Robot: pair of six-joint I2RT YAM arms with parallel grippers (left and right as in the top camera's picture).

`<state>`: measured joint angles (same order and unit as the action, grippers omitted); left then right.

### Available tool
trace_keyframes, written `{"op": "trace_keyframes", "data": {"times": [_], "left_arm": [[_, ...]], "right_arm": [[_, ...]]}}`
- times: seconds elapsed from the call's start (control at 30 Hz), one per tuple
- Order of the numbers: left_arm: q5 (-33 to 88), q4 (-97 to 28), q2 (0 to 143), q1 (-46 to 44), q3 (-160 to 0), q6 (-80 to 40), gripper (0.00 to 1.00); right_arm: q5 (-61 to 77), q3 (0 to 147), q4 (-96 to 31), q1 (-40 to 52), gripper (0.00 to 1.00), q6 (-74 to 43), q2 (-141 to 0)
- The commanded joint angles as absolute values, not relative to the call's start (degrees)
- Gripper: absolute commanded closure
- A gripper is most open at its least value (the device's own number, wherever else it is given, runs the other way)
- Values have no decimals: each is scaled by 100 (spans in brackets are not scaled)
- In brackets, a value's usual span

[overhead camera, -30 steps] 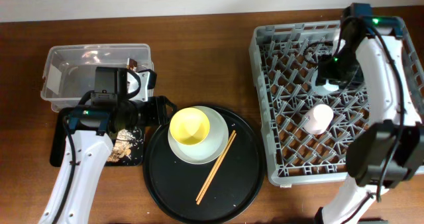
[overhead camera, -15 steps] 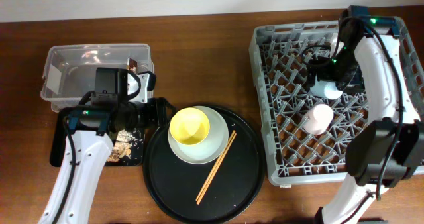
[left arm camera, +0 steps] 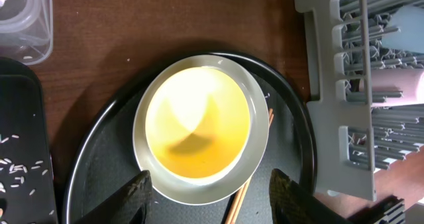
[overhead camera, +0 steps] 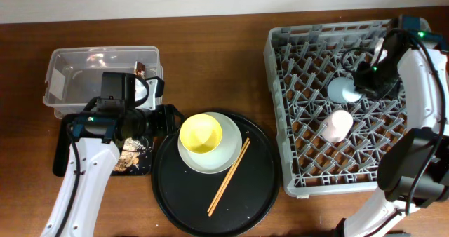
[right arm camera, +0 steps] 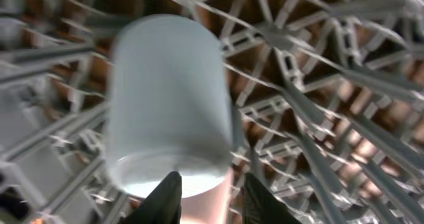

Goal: Sort waste into correct bins and load items into the dishwasher rack
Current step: 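Grasp the yellow bowl rim with right gripper and lift it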

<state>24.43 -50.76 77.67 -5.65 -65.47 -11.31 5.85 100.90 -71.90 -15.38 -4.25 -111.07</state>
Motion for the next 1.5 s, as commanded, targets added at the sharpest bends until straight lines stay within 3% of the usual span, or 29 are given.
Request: {"op": "trace_keyframes", "data": {"times": [0.0,0.33,0.43,0.57,0.77,0.83,0.93,1.1,1.37,1.43,1.47], "left_arm": [[2394,-5068,7690,-561,-6578,-1013,44],[2394,-5065,7690,-561,-6578,-1013,44],[2392,-5072,7690,-561,-6578,-1013,44],[1903,-5253,7690,-563,-6578,-1013,40],[650,-5800,7690,-532,-6578,-1114,36],[683,-5817,7690,-458,-6578,-1280,31],[705,-5822,7690,-458,-6578,-1275,29],[62,-6053,7690,-384,-6578,-1737,28],[62,-6117,7690,-279,-6578,-1732,24],[62,-6117,7690,-276,-6578,-1732,24],[62,-6117,7690,-276,-6578,-1732,24]], "right_arm": [[1658,10055,-6890,-1485,64,21,-11008],[2119,10055,-6322,-1485,48,25,-11008],[2270,10134,-6687,-1490,39,198,-10890],[2235,10245,-7301,-1415,37,217,-10095],[2027,10239,-8729,-239,37,38,-9054],[1562,10103,-8809,563,36,-429,-9059],[1492,9756,-8366,1487,32,-644,-9113],[1470,8678,-6464,2842,30,-1092,-9546],[1474,8114,-4720,3511,31,-2189,-11238],[1496,8114,-4504,3546,36,-2307,-11528],[1492,8114,-4425,3562,45,-2305,-11590]]}}
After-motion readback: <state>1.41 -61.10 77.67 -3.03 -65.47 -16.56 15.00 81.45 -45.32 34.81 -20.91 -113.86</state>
